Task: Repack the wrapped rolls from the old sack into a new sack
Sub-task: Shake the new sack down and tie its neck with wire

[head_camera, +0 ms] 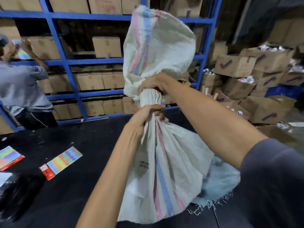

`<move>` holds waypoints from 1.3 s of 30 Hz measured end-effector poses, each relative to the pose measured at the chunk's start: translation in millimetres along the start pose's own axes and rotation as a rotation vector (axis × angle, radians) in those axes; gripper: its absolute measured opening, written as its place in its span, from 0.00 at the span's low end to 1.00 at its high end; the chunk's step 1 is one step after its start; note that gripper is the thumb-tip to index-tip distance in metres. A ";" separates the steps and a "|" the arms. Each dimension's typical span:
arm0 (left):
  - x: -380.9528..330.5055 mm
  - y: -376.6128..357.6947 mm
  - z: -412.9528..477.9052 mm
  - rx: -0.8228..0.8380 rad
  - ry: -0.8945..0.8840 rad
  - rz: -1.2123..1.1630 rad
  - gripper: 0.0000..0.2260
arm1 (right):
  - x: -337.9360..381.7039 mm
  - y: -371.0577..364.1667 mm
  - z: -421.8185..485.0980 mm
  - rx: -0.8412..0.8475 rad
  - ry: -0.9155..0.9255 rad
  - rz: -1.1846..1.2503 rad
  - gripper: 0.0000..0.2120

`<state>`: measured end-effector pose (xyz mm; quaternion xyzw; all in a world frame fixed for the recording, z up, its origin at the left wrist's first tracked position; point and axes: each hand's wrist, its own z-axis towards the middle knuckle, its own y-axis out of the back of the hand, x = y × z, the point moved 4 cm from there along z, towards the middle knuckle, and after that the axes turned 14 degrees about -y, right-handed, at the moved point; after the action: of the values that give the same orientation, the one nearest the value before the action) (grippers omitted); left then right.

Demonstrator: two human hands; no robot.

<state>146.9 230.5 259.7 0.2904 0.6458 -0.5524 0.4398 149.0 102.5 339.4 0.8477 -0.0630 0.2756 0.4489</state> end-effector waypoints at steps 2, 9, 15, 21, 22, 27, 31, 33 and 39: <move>20.2 6.6 -0.7 -0.035 -0.016 0.050 0.14 | -15.9 -13.4 -2.0 0.092 -0.122 -0.054 0.14; 104.3 7.7 -0.7 -0.176 0.011 0.253 0.16 | -105.6 15.1 -7.9 0.102 -0.167 0.083 0.48; 144.0 -27.7 21.0 -0.127 0.007 0.388 0.10 | -230.0 60.1 -26.3 -0.205 -0.174 0.178 0.21; 191.6 -77.4 51.2 -0.078 0.030 0.465 0.15 | -388.2 85.8 -28.9 -0.411 -0.346 0.305 0.11; 197.3 -83.5 55.5 -0.075 0.024 0.497 0.14 | -412.5 85.4 -29.7 -0.445 -0.358 0.304 0.11; 251.1 -109.9 93.4 -0.088 0.004 0.638 0.13 | -555.1 62.8 -28.2 -0.568 -0.579 0.126 0.12; 302.5 -122.5 110.5 -0.106 -0.003 0.768 0.21 | -654.8 13.6 -19.7 -0.435 -0.683 -0.072 0.14; 321.8 -124.2 116.3 -0.110 0.013 0.808 0.19 | -694.9 -15.8 -14.8 -0.316 -0.641 -0.218 0.17; 356.7 -113.5 133.2 -0.172 0.073 0.875 0.08 | -778.6 -92.7 0.6 -0.225 -0.503 -0.501 0.12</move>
<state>-76.5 36.9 -5.8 0.5179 0.5208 -0.2478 0.6318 -472.1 47.1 -136.0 0.8234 0.0080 -0.0686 0.5633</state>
